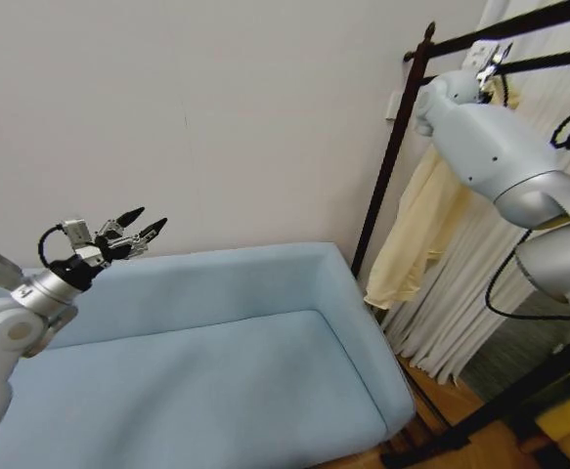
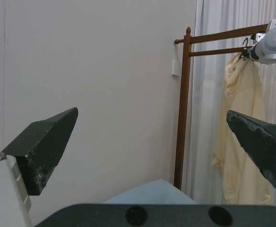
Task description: Pick up the clothes from the sofa and hang them on the clothes hanger.
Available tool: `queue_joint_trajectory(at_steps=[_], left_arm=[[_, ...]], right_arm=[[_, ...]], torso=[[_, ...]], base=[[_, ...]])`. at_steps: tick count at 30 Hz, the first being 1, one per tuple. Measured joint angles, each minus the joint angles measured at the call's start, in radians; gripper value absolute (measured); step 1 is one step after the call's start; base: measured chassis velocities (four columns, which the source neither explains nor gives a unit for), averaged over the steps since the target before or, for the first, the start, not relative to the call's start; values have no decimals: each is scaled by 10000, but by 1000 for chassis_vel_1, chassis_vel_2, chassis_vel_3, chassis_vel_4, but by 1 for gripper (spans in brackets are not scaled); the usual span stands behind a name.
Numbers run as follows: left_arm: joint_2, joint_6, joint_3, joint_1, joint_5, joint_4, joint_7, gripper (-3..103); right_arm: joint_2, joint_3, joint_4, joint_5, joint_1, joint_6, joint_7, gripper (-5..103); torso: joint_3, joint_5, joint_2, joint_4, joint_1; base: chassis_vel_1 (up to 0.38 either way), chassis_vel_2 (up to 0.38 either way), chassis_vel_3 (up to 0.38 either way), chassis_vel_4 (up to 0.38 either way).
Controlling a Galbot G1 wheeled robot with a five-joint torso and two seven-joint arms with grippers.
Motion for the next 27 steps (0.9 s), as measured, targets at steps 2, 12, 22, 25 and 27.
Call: queue_joint_trajectory(at_steps=[2,12,22,25,27], left_arm=[[-71,-4,-1,1,44,-3,-29,100],[-109,-68,-26,-41,43,160,72,100],[-137,-72,-44,-66,33,206,115,100],[-145,-72,-27,-75,42,209,124,100],[-172,-71,-6,-82,65,217,141,100]], right_arm=[[11,-13,-147,15,61,-58,-51,4],[-2,32,-293,196,-45,-323,-96,4],[-148,49,-183,209,-219,-336,-69,4],[-170,50,-163,208,-256,-336,-78,4],[-195,49,-136,196,-313,-330,-86,4]], torso=[[0,2,0,-2,0],[0,1,0,3,1],[0,0,0,1,1],[0,0,0,1,1],[0,0,0,0,1]], base=[[0,0,0,0],[0,0,0,0],[0,0,0,0],[0,0,0,0],[0,0,0,0]])
